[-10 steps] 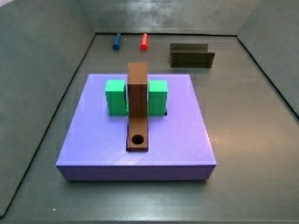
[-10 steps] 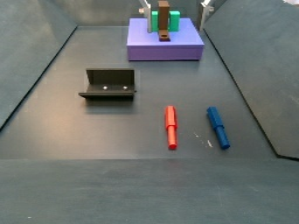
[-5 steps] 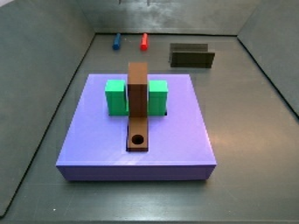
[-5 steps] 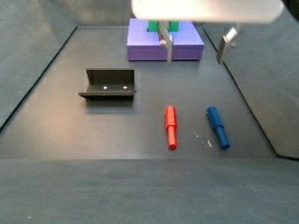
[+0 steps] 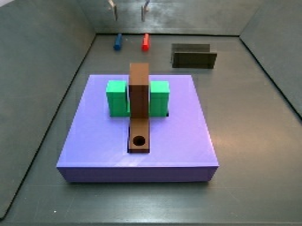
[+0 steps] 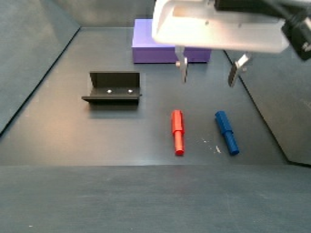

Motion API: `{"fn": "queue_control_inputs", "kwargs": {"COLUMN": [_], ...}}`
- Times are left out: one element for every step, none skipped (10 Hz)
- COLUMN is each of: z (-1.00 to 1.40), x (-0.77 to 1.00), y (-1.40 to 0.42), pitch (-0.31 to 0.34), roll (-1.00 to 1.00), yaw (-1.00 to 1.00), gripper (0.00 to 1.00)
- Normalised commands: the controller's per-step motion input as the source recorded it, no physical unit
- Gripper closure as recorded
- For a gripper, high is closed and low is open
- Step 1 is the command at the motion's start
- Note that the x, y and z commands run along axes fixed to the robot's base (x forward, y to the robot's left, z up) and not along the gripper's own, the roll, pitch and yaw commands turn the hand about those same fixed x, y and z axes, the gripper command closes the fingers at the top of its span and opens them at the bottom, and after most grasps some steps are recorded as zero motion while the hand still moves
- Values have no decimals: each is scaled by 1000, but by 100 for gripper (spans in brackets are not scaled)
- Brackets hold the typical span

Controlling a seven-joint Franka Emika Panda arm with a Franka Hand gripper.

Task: Pick up the blue object. Move up. Place the blue object on the fixture. Regrasp the blue object. Move to above the board. Insert the blue object.
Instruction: Pick up the blue object.

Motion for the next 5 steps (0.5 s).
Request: {"fn": "queue_control_inputs", "kwargs": {"z": [-551,-426,-331,-363,-320], "x": [-29,-26,-14,-11,-11], "y": [77,80,46,0,20], "pitch": [-150,-150,-139,-153,-147], "roll": [0,-23,-137,-219,-329], "yaw": [-89,-29,0,0,0], "gripper": [0,0,0,0,0]}}
